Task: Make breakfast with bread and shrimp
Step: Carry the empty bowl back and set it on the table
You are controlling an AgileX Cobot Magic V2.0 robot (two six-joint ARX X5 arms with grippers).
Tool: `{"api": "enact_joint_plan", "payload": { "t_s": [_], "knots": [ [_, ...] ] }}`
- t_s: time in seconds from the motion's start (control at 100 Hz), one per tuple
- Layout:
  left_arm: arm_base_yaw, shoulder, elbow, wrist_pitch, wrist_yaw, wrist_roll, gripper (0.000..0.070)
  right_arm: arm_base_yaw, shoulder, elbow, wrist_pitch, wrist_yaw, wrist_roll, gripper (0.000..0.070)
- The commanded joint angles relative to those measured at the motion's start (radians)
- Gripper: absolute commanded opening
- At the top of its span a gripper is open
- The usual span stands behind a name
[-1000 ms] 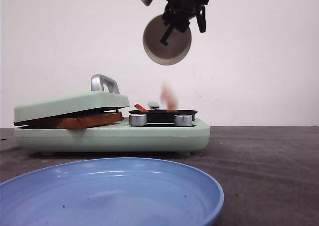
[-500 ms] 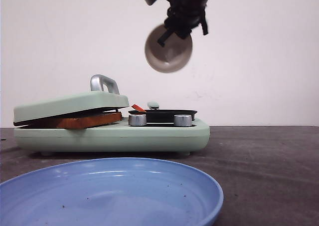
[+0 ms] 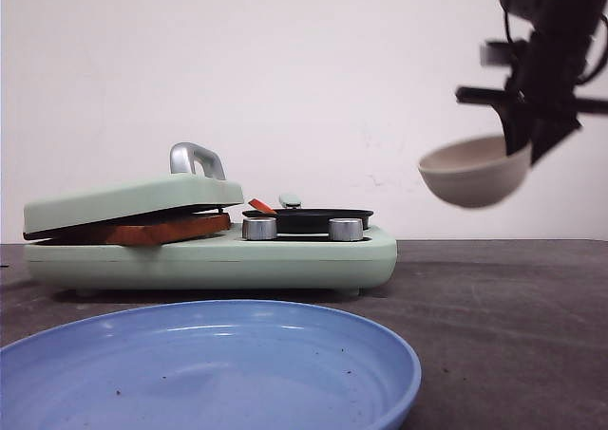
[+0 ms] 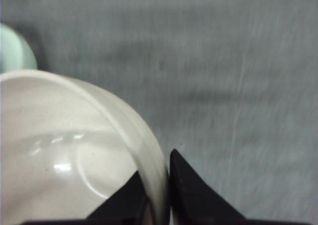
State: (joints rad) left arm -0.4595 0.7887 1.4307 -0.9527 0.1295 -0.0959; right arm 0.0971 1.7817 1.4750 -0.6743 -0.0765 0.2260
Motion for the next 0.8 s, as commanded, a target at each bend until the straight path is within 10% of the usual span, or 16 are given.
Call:
{"api": "enact_joint_plan", "payload": {
  "t_s": [0.0,0.41,0.61,0.79],
  "knots": [
    [-0.007,0.004,0.012,0.011,-0.003,0.009,0.0000,-0.023,0.011,-0.034,0.005,-0.031,0.028,0.0000],
    [-0.017,0.010,0.012,0.011,-0.002,0.008,0.0000,-0.057,0.011,-0.247,0.029,-0.059,0.024,0.0004],
    [-0.025,0.015,0.012,0.011,-0.003,0.008,0.0000,-0.069,-0.006,-0.248,0.010,-0.023,-0.052,0.0418],
    [-0.025,0.015,0.011,0.011,-0.035,0.011,0.0000,-0.111,-0.133,-0.248,-0.010,-0.014,-0.119,0.0432]
  ]
}}
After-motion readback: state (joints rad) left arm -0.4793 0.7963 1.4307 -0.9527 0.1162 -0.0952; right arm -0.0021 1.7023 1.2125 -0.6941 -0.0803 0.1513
